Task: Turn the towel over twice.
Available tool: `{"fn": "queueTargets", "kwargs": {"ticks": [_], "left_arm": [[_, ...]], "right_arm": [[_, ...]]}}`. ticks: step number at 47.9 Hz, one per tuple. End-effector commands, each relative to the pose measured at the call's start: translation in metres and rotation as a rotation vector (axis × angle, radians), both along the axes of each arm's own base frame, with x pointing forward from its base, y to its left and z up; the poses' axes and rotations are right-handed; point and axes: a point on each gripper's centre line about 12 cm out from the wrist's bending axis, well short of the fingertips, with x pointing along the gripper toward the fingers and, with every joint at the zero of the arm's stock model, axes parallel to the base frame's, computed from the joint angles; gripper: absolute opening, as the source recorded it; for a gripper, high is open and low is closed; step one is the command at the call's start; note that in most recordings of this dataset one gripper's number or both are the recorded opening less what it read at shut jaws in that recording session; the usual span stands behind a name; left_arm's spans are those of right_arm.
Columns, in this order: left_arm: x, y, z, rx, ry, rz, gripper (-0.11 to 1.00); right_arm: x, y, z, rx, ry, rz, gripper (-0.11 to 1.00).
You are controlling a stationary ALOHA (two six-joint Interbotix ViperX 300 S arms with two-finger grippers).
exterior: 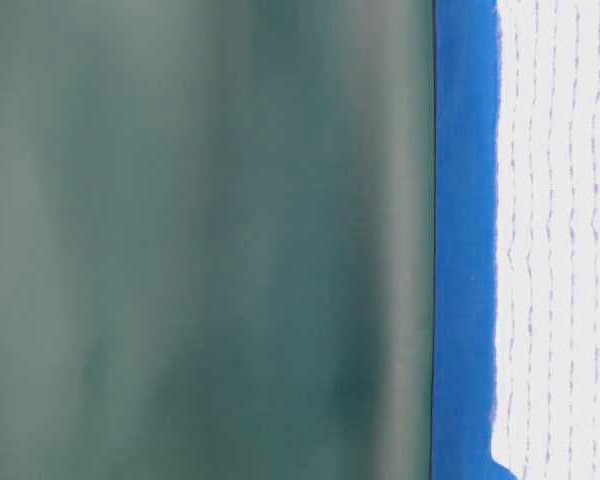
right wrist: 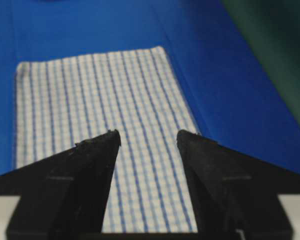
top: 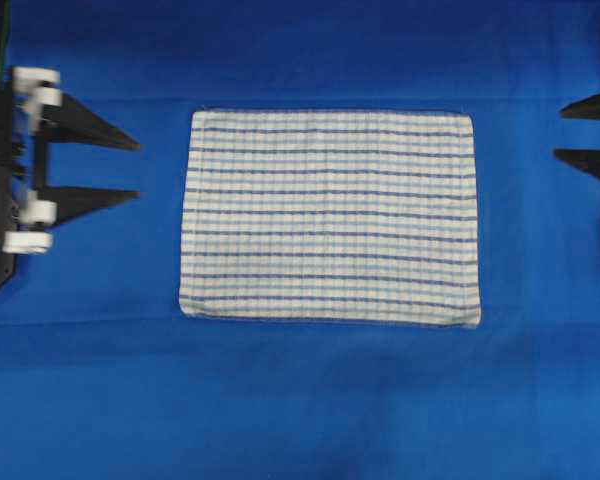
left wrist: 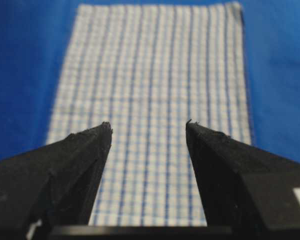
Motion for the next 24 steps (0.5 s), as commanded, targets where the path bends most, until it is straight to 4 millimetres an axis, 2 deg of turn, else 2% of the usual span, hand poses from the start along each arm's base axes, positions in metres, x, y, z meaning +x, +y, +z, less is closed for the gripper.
{"fn": "queueTargets", "kwargs": {"ticks": [1, 14, 24], "left_arm": [[-0.014, 0.002, 0.000, 0.004, -0.043, 0.019, 0.56], [-0.056, 0.002, -0.025, -0.002, -0.151, 0.045, 0.56], [-0.069, 0.000, -0.046, -0.032, -0.162, 0.050, 0.56]], "right_arm": [[-0.011, -0.002, 0.001, -0.003, -0.039, -0.002, 0.57], [-0.038, -0.006, -0.032, 0.022, -0.087, -0.008, 0.55], [-0.040, -0.006, -0.057, 0.061, -0.094, -0.015, 0.55]]}}
